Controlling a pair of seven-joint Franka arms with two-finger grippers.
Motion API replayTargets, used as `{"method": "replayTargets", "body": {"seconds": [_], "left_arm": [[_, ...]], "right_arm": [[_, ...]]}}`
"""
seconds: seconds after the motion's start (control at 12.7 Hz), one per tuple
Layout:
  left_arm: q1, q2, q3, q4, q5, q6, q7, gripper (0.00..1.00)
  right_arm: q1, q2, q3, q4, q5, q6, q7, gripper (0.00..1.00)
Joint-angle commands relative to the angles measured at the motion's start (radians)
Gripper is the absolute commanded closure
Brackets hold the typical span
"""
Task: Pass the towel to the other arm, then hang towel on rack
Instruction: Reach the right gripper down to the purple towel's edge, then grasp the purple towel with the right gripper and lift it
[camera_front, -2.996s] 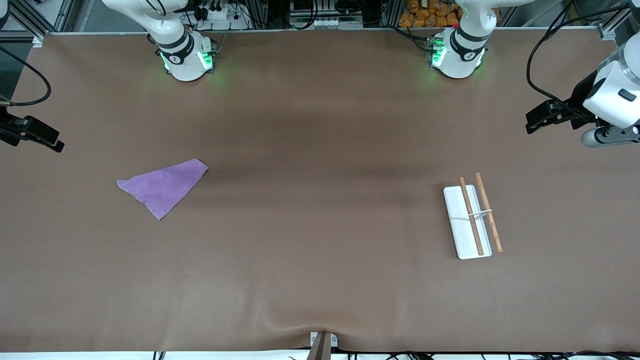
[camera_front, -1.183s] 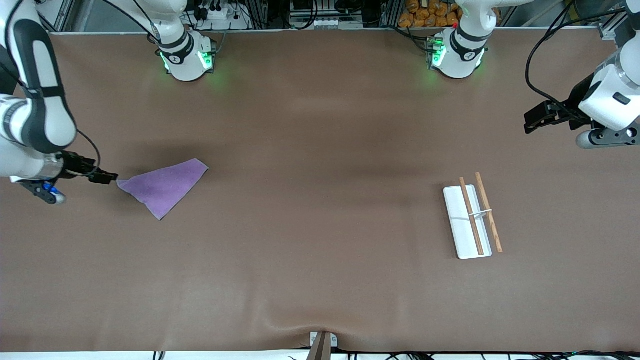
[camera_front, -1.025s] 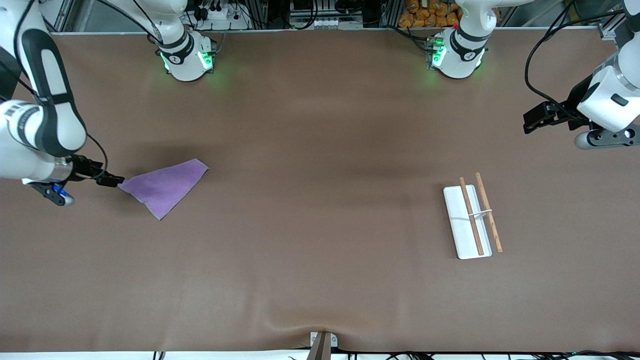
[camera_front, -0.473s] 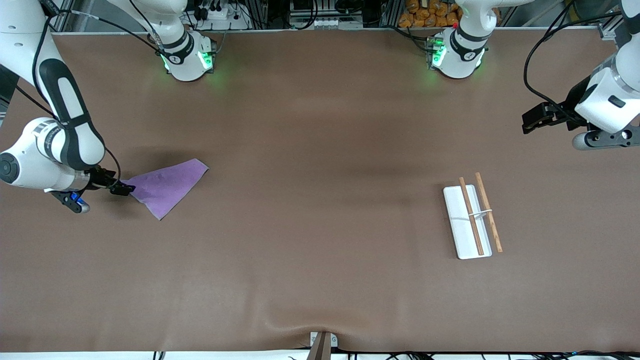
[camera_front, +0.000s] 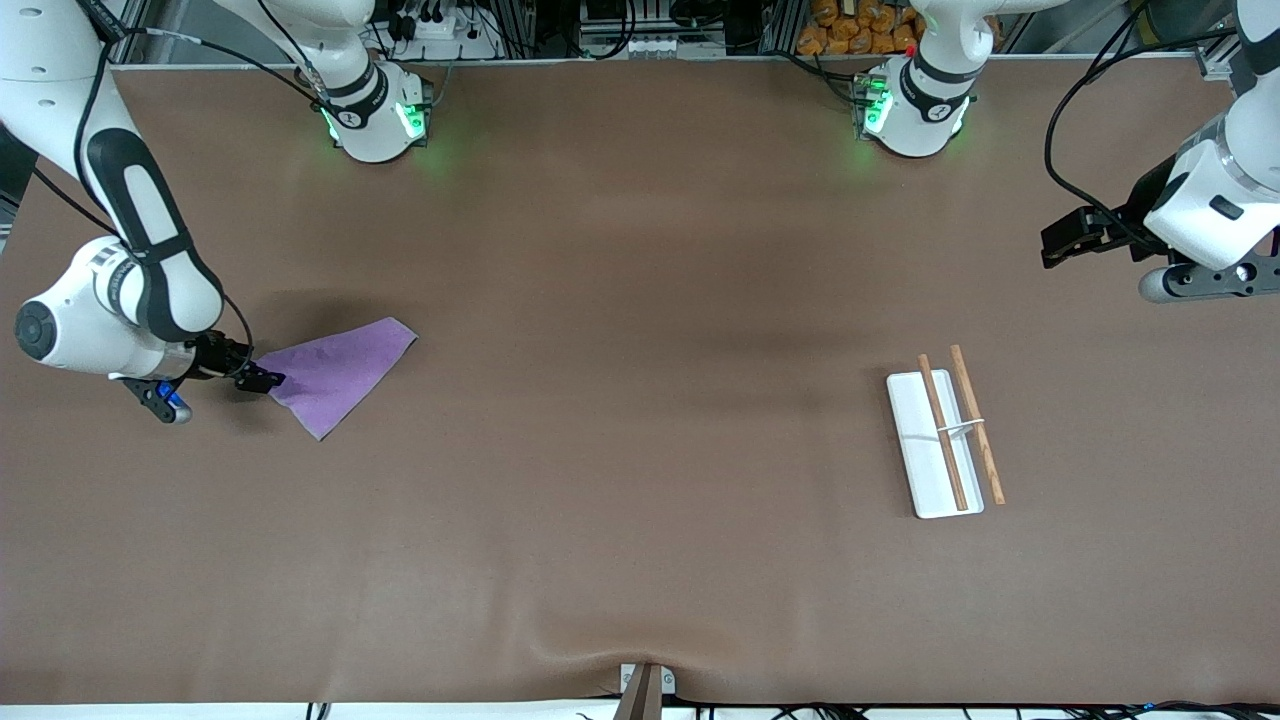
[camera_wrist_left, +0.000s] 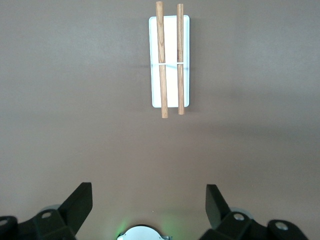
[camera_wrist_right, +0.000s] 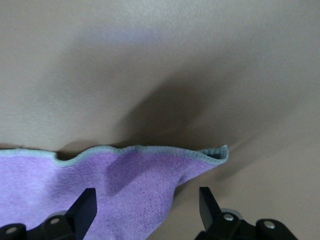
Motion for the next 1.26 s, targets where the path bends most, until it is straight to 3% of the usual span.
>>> {"method": "replayTargets", "body": {"seconds": [0.0,0.08,0.16,0.47,0.71,0.87,1.02,1.18], "left_arm": [[0.009,-0.02,-0.005,-0.015,-0.005,-0.001,0.018,0.0],[0.009,-0.02,-0.005,-0.015,-0.005,-0.001,0.017,0.0],[0.009,-0.02,-0.005,-0.015,-0.005,-0.001,0.017,0.0],[0.009,-0.015,-0.005,-0.015,-0.005,0.001,0.017,0.0],[0.009,-0.014,-0.005,-0.015,-0.005,0.001,0.018,0.0],[0.009,-0.015,-0.005,-0.013,-0.005,0.001,0.017,0.0],[0.009,-0.014,-0.005,-0.013,-0.005,0.002,0.017,0.0],[0.009,-0.014,-0.005,-0.015,-0.005,0.002,0.018,0.0]], "right_arm": [[0.0,-0.001,0.003,-0.016,0.026,0.017,-0.006,0.49],[0.0,-0.001,0.003,-0.014,0.026,0.011,-0.006,0.8],[0.0,-0.003,0.003,-0.01,0.026,-0.002,-0.007,1.0],[0.0,-0.009,0.003,0.045,0.026,-0.092,-0.009,1.0],[0.003,-0.026,0.006,0.119,0.033,-0.294,0.008,1.0],[0.031,-0.064,0.008,0.125,0.101,-0.371,0.04,1.0],[0.095,-0.104,0.014,0.148,0.121,-0.469,0.211,1.0],[0.164,-0.158,0.017,0.153,0.208,-0.534,0.34,1.0]]}}
